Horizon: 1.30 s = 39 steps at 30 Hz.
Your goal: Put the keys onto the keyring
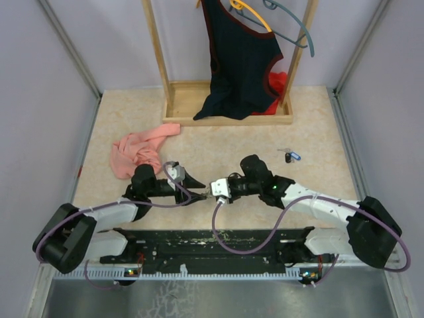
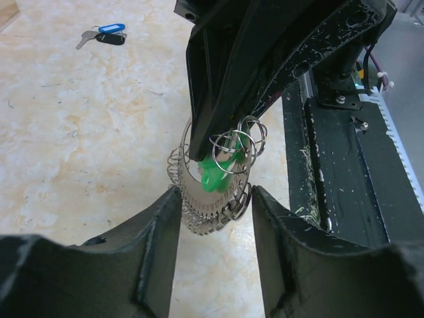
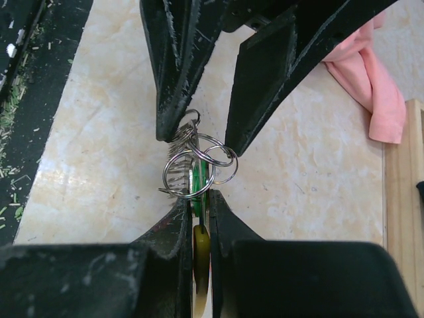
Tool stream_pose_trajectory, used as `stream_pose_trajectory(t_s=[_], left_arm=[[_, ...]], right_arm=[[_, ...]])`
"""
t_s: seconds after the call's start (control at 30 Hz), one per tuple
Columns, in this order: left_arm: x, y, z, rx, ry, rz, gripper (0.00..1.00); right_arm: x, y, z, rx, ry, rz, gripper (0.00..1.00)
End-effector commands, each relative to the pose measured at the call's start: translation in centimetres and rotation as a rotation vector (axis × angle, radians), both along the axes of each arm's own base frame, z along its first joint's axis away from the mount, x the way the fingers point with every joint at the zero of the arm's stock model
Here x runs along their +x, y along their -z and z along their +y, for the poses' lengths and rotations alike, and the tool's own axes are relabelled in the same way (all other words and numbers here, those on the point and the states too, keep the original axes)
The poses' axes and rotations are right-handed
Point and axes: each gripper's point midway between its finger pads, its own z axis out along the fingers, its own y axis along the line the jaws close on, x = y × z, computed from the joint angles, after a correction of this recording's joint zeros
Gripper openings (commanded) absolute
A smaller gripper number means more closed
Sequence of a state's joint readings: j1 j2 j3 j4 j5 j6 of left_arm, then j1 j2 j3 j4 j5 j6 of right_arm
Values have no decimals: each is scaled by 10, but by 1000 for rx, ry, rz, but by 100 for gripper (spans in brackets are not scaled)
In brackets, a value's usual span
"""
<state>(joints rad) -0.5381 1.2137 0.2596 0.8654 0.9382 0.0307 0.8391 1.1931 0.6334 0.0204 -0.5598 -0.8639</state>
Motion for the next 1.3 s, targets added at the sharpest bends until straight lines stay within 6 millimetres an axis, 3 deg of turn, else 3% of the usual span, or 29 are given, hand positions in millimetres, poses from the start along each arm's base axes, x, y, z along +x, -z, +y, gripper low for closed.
stream_pose_trajectory(t_s=[0.0, 0.3, 0.53, 0.73, 0.9, 1.03, 1.27], left_arm=[[-3, -1, -7, 15, 63, -17, 49], [5, -14, -5, -19, -39, -31, 61], [1, -6, -13, 3, 18, 5, 57], [3, 5, -15, 47, 11, 24, 44], [4, 4, -15, 45, 10, 22, 17], [5, -1, -14, 36, -12, 27, 1], [18, -7, -9, -1, -152, 113, 1]], right_arm=[[5, -34, 18, 106, -57, -61, 0], [14, -27, 15, 71, -9, -72, 0], [13, -33, 21, 94, -22, -83, 0], [18, -31, 20, 85, 5, -87, 0], [19, -31, 16, 98, 34, -87, 0], [22, -38, 9, 154, 100, -101, 15], [22, -60, -3, 300, 210, -70, 40]])
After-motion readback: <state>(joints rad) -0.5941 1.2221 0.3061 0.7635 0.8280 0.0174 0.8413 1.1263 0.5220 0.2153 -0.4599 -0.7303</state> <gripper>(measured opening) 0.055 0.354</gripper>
